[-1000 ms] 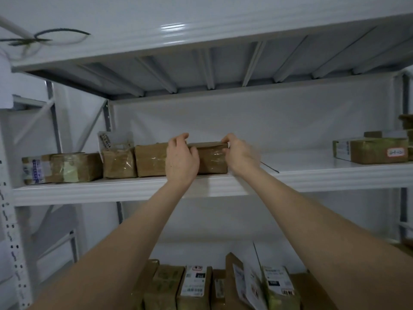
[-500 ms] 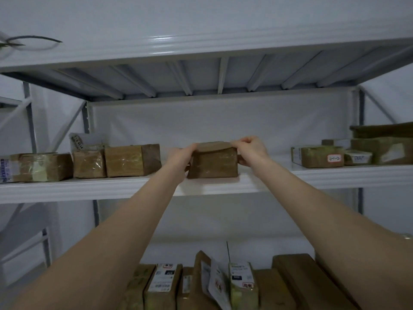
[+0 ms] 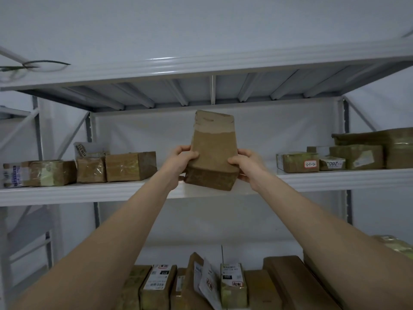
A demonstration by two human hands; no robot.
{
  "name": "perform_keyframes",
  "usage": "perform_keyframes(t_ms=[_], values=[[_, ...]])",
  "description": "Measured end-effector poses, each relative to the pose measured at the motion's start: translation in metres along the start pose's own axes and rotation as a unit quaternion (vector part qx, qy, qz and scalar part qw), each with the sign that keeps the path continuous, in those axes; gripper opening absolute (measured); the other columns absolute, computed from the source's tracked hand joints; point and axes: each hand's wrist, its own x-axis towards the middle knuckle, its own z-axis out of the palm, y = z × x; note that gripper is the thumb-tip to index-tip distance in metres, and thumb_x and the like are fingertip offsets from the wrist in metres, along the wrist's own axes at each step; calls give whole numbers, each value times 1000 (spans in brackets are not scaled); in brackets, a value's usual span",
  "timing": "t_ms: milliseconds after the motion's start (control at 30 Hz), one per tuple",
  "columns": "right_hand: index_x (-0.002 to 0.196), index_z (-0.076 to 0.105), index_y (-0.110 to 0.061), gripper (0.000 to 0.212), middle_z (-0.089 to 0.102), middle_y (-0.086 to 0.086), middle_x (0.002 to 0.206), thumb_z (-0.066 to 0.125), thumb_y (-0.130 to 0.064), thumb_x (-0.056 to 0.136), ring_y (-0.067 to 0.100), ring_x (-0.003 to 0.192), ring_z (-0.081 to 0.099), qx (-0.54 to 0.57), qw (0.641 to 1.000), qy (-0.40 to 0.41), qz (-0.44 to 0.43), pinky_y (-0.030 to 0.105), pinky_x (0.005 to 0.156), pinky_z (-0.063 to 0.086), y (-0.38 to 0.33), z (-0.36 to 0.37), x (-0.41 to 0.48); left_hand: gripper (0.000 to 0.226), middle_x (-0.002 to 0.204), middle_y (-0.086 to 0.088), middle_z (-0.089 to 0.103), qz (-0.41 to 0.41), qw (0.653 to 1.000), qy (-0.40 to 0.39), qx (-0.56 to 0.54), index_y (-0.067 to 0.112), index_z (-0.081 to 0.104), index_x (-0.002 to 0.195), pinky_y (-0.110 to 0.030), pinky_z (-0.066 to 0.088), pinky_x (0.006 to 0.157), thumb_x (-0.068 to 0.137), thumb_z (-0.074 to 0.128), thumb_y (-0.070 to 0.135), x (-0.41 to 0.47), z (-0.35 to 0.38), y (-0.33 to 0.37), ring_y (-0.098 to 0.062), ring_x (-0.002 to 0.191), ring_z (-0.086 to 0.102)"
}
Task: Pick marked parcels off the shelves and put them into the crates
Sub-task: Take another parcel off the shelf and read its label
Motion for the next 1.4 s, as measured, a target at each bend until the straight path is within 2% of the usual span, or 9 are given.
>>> perform_keyframes(t_ms=[167, 267, 467, 667, 800, 900, 1033, 1133, 1400], values=[[146, 34, -18, 68, 60, -3, 96, 66, -9, 88, 17, 92, 61, -15, 1000, -14, -21, 31, 83, 51, -10, -8, 0, 52, 111, -1, 58, 30, 999, -18, 1, 30, 42, 139, -33, 50, 73, 92, 52, 11, -6, 0, 6, -18, 89, 57], [144, 41, -20, 59, 62, -2, 94, 64, -10, 90, 20, 97, 62, -21, 999, -18, -42, 34, 92, 50, -20, -12, -2, 53, 106, 1, 58, 44, 999, 0, 8, 27, 44, 140, -29, 46, 65, 92, 48, 4, -10, 2, 12, -14, 84, 54], [126, 58, -18, 42, 65, 5, 99, 61, 0, 88, 18, 91, 63, -32, 995, 19, -92, 27, 79, 49, -28, -13, -5, 32, 113, -1, 60, 108, 990, 90, -8, 10, 58, 127, -27, 40, 86, 96, 55, 9, -7, 6, 24, -15, 100, 53], [114, 55, -26, 37, 68, 3, 103, 55, 3, 91, 14, 87, 63, -59, 992, 36, -105, 25, 77, 51, -31, -7, -9, 28, 96, 0, 67, 163, 972, 138, 96, 23, 63, 115, -29, 48, 76, 94, 55, 6, -2, -3, 18, -18, 89, 62], [109, 58, -27, 14, 67, -2, 106, 47, -29, 101, 17, 92, 64, 12, 1000, -12, -19, 31, 87, 50, -28, -10, -14, 27, 104, -5, 67, 124, 986, 112, 8, 14, 63, 114, -30, 57, 74, 99, 44, 3, -3, -6, 14, -17, 86, 66], [102, 63, -23, 39, 67, 3, 113, 40, -54, 97, 26, 104, 63, 65, 995, -51, 50, 44, 98, 47, -20, -19, -5, 29, 111, -9, 66, 93, 992, 74, -39, 6, 63, 115, -28, 55, 75, 101, 38, 13, 0, -14, 13, -19, 92, 65], [112, 64, -19, 61, 68, 7, 112, 42, -71, 87, 30, 102, 64, 68, 988, -94, 98, 39, 85, 51, -7, -27, -1, 39, 111, -7, 67, 73, 996, -4, -57, 5, 63, 115, -32, 53, 88, 98, 47, 37, 1, -25, 4, -22, 103, 64], [108, 67, -19, 75, 69, 8, 107, 41, -83, 77, 28, 100, 64, 60, 981, -125, 134, 36, 78, 50, 1, -28, -3, 30, 97, -8, 69, 94, 993, -54, -37, 2, 67, 107, -23, 55, 76, 96, 54, 28, -3, -28, -1, -21, 93, 65], [105, 64, -19, 35, 68, 8, 88, 68, -45, 82, 21, 80, 62, 21, 985, -125, 117, 30, 74, 49, 14, -19, -7, 28, 108, 2, 70, 92, 993, -61, 46, 23, 59, 123, -21, 51, 68, 101, 45, 15, -8, -24, -12, -12, 93, 67]])
